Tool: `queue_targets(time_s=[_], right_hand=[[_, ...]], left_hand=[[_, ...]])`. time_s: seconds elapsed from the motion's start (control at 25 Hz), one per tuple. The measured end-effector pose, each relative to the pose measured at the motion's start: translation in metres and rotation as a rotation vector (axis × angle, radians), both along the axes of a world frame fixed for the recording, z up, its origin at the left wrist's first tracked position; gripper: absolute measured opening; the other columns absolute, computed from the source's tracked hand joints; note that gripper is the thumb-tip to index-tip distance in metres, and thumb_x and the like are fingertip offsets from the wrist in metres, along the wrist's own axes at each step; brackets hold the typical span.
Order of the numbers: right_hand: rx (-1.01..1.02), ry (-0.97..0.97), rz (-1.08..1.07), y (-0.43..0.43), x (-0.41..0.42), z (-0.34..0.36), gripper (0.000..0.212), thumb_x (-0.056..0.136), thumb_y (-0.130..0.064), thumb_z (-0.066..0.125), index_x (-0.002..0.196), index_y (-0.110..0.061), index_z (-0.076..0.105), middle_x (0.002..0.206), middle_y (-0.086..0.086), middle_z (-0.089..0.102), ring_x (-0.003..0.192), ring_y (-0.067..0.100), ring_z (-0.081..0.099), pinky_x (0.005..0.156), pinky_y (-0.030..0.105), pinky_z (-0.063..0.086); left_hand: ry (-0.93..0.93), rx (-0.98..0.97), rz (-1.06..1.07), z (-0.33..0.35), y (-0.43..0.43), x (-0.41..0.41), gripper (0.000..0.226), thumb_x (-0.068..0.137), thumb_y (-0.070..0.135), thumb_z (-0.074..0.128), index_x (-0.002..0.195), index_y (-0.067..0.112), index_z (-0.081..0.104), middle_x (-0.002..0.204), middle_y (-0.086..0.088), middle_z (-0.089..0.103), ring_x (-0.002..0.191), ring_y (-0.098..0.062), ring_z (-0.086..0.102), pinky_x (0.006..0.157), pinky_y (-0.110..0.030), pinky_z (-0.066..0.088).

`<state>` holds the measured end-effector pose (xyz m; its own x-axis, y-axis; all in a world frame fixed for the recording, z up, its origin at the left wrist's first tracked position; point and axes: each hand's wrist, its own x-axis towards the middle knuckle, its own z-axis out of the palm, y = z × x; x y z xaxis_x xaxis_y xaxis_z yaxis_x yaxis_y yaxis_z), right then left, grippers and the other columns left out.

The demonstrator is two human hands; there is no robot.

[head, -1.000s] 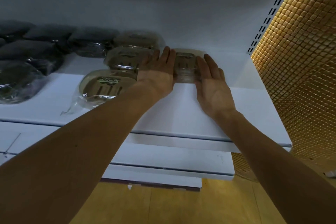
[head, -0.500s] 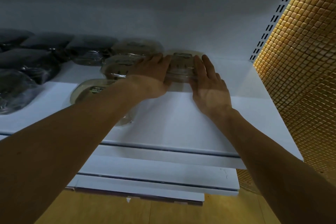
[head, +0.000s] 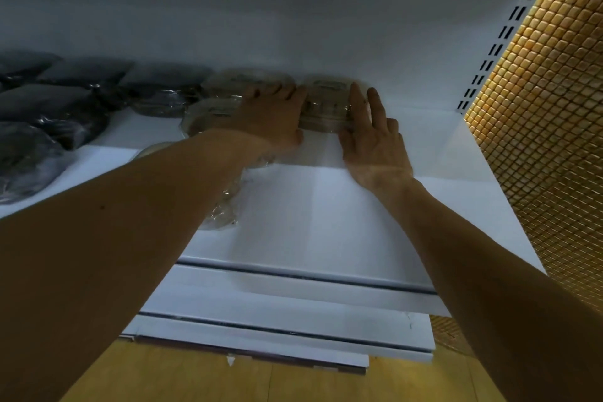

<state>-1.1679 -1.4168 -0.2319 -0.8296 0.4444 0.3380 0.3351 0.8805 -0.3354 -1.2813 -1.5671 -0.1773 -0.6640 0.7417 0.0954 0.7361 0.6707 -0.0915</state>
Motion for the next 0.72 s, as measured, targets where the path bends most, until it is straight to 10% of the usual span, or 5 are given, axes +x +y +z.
queue_targets(time_s=[0.28, 0.72], right_hand=[[-0.009, 0.065, 0.030, -0.006, 0.006, 0.004, 0.067, 0.095, -0.022, 0.044, 0.155, -0.030, 0.015, 0.162, 0.004, 0.014, 0.131, 0.030, 0.035, 0.098, 0.045, 0.045], [-0.059, -0.027, 0.060, -0.009, 0.008, 0.009, 0.081, 0.094, -0.022, 0.047, 0.156, -0.030, -0.005, 0.164, 0.002, -0.002, 0.135, 0.033, 0.024, 0.107, 0.045, 0.039]], left_hand=[[0.071, 0.006, 0.030, -0.008, -0.004, 0.006, 0.084, 0.090, 0.038, 0.053, 0.158, 0.015, 0.008, 0.164, -0.007, 0.013, 0.150, -0.024, 0.015, 0.112, -0.046, 0.020], [-0.011, -0.027, 0.014, -0.001, -0.004, 0.007, 0.095, 0.089, 0.049, 0.054, 0.158, 0.017, -0.002, 0.166, -0.006, 0.005, 0.152, -0.023, 0.008, 0.115, -0.051, 0.015]])
